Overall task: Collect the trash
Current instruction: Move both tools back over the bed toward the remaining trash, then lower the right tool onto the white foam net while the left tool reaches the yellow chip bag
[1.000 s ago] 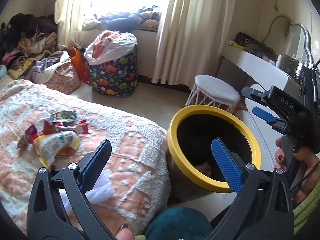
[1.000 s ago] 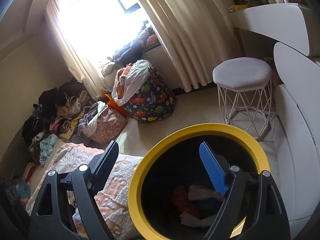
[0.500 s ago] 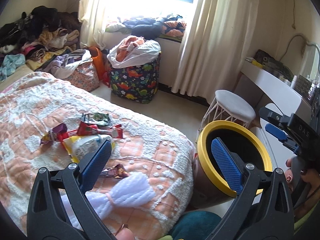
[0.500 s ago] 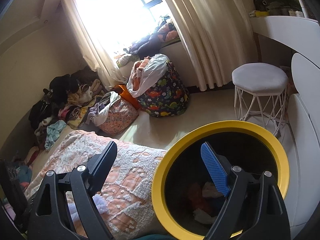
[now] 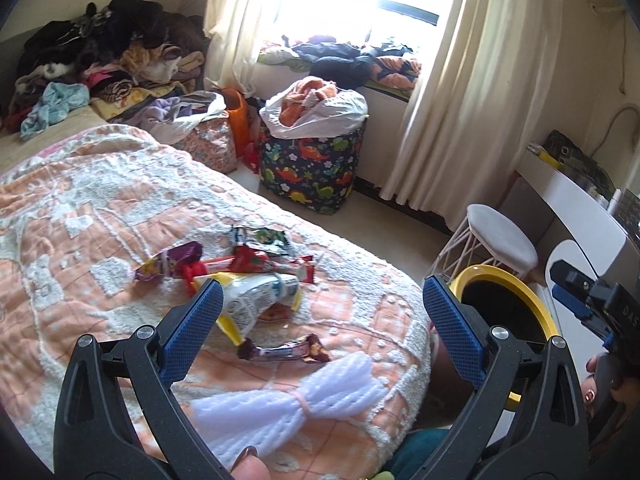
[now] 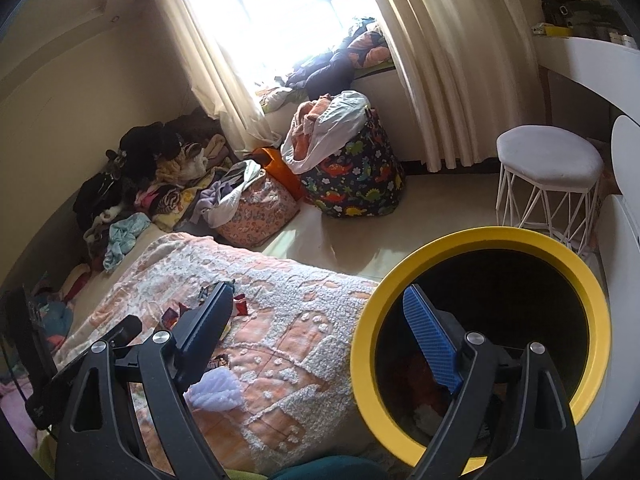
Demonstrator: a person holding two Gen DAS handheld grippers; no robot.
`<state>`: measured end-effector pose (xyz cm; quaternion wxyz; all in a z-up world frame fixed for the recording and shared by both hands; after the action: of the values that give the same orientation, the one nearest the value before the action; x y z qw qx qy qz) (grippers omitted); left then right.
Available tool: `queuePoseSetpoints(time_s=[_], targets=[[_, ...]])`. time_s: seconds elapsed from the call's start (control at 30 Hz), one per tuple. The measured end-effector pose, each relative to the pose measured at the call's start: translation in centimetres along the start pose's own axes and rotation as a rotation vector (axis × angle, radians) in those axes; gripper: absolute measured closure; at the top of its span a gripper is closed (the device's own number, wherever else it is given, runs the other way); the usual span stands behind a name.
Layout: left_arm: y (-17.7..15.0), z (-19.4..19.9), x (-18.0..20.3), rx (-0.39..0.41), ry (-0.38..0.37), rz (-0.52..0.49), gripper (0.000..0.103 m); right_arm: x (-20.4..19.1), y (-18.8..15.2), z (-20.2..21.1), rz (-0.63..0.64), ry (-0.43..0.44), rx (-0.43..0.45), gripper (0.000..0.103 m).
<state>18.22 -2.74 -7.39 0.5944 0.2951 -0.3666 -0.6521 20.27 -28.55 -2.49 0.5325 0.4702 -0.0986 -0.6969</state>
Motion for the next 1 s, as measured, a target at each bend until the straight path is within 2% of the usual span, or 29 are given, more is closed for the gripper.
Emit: queuePoseSetpoints(time_s=[0.53, 0.83, 1.0], targets=[[-1.6, -0.3, -7.1, -0.030, 0.073, 0.137, 0.011, -6.3, -6.7, -2.5, 0.089, 0.040, -0.163, 0.019], [-3.4, -1.8, -9.3, -0.081, 0.045, 0.215, 0.011, -7.9, -10.6, -4.3, 0.069, 0.015, -0.259, 0.018], [-4.3, -3.6, -9.5, -0.138, 0.000, 0.258, 0.012, -8.2, -11.8, -5.8, 0.064, -0.004, -0.303, 0.018]])
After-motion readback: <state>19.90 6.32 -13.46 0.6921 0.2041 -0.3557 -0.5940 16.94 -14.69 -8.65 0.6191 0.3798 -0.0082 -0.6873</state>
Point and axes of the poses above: each gripper's, at about its wrist camera, not at the fingertips, and z roughly against the way its jaws point, x to its right, y to its top, the point moved 8 cm from there along -z, roughly the way its jaws point, and after that the axes turned 13 degrees about -z, right-handed, at the moved point
